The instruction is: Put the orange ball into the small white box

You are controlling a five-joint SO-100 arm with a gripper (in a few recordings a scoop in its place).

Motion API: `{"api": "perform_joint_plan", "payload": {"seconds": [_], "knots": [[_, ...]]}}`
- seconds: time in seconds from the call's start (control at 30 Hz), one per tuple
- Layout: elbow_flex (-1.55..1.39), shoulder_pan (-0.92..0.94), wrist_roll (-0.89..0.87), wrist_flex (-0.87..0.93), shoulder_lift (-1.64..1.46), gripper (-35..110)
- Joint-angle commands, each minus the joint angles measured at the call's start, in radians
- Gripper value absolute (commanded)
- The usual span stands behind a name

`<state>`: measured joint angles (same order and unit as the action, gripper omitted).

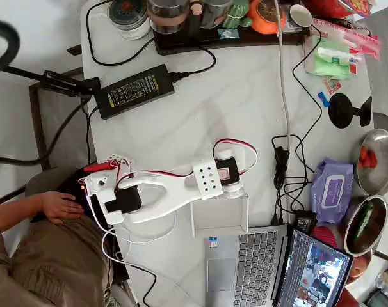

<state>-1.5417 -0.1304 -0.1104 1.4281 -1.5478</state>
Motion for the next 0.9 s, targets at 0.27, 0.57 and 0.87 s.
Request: {"api": "perform_joint_plan", "payload": {"seconds": [0.27,0.57,0.87], "knots": [[-0.101,0.003,0.026,-0.009,-0.020,36],[-0.144,0.084,0.026,-0.064,-0.018,36],[-0.146,0.097,0.058,-0.115,0.144,36]]}}
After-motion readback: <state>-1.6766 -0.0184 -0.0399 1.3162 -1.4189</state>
